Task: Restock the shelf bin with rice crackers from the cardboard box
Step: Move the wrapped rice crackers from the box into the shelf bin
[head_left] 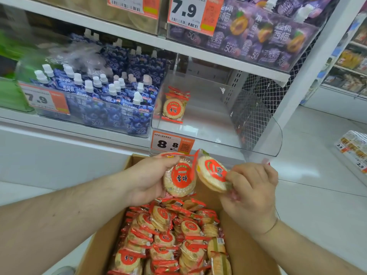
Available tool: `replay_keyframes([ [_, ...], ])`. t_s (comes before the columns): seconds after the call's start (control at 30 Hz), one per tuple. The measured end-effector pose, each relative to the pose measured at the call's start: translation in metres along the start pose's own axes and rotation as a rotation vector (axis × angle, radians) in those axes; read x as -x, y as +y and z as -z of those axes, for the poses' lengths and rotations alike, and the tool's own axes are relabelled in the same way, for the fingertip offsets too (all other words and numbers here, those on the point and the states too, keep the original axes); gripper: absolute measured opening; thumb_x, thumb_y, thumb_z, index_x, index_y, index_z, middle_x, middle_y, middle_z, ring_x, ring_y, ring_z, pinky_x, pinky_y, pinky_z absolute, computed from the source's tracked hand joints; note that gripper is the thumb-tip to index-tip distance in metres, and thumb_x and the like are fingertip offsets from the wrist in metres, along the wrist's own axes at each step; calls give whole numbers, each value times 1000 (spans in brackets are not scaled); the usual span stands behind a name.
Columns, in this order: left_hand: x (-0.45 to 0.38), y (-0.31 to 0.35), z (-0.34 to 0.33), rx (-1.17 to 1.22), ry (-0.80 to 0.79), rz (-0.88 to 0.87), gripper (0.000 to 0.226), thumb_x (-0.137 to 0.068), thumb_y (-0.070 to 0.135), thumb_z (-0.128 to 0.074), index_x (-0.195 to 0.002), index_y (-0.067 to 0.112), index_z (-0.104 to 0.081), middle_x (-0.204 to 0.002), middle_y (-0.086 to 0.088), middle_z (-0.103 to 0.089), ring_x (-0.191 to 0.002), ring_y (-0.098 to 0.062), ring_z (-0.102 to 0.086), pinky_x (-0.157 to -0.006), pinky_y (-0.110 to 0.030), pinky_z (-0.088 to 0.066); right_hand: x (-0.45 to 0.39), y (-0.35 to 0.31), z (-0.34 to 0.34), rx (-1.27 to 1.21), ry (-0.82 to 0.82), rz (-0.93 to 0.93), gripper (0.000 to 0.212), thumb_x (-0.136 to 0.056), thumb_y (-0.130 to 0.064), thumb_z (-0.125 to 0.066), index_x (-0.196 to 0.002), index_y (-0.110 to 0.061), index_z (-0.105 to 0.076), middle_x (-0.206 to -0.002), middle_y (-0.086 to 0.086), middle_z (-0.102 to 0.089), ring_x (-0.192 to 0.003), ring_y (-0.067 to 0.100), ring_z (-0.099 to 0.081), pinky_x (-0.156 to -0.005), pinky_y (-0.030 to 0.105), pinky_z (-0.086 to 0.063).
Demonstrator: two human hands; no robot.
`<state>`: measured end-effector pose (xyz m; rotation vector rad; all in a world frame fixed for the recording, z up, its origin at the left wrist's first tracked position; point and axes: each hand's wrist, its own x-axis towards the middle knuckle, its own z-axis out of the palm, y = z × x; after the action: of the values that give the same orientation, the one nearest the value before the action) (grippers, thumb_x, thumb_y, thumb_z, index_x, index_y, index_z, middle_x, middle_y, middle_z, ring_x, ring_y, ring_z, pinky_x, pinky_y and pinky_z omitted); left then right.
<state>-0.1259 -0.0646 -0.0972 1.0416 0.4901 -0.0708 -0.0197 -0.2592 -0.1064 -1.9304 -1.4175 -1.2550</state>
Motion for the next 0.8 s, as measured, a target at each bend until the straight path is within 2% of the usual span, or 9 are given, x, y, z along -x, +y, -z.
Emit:
replay_keyframes([
  [0.1,-3,-2,-9,115,-28,19,40,-103,36,-36,-127,13,-60,-116,-16,-69,-111,-32,-65,-99,-50,-48,-10,-10,-2,50,-8,-9,5,-76,-18,-63,-76,-18,-69,-68,1,-58,-64,24,-53,-77,39,-36],
  [0.17,-3,-2,-13,164,-72,26,49,-102,44,-32,-125,13,-62,-119,-16,-68,-114,-32,-62,-104,-49,-44,-12,-16,-5,38,-34,11,16,-82,-19,-59,-78,-16,-74,-68,1,-57,-63,25,-54,-74,40,-38],
  [0.23,-3,-1,-14,208,-123,26,58,-99,53,-31,-125,12,-63,-121,-16,-66,-113,-31,-61,-107,-46,-41,-10,-20,-8,-13,-69,48,15,-81,-14,-60,-89,-14,-72,-70,2,-58,-65,25,-54,-71,40,-39],
  [0.3,0,0,-14,211,-153,23,61,-96,57,-37,-123,10,-65,-121,-17,-66,-108,-29,-62,-104,-44,-43,-7,-24,-10,-80,-110,70,25,-75,-9,-63,-100,-13,-64,-73,5,-59,-67,25,-53,-69,39,-40],
  [0.4,5,0,-13,127,-147,-10,46,-88,34,-59,-121,4,-64,-119,-20,-66,-101,-28,-64,-94,-42,-49,-6,-28,-9,-167,-172,123,27,-78,-8,-59,-104,-8,-67,-76,7,-60,-69,25,-54,-67,39,-40],
  [0.53,5,3,-6,109,-58,-46,53,-75,7,-66,-125,-5,-56,-120,-28,-63,-99,-33,-62,-93,-44,-47,-4,-23,-6,-301,-263,164,33,-75,-4,-58,-105,-6,-73,-85,8,-64,-79,25,-58,-73,38,-42],
  [0.63,4,9,0,116,-35,-58,50,-76,1,-60,-125,-8,-55,-120,-29,-62,-107,-39,-61,-103,-49,-44,-4,-24,-4,-425,-347,-62,48,-75,-18,-63,-122,-12,-63,-105,5,-61,-98,18,-57,-83,37,-45],
  [0.73,5,14,2,130,-44,-79,42,-82,-3,-53,-124,-5,-57,-117,-27,-65,-115,-40,-60,-105,-52,-42,-16,-30,-1,-471,-625,-547,85,-79,-67,-51,-149,-22,-34,-136,-11,-42,-123,-1,-39,-102,17,-35],
  [0.8,7,17,2,125,-56,-99,49,-78,-5,-54,-127,-5,-53,-117,-29,-64,-113,-42,-60,-103,-54,-44,-22,-33,-3,-610,-750,-707,89,-73,-82,-44,-148,-35,-30,-138,-20,-43,-126,-7,-38,-105,18,-36],
])
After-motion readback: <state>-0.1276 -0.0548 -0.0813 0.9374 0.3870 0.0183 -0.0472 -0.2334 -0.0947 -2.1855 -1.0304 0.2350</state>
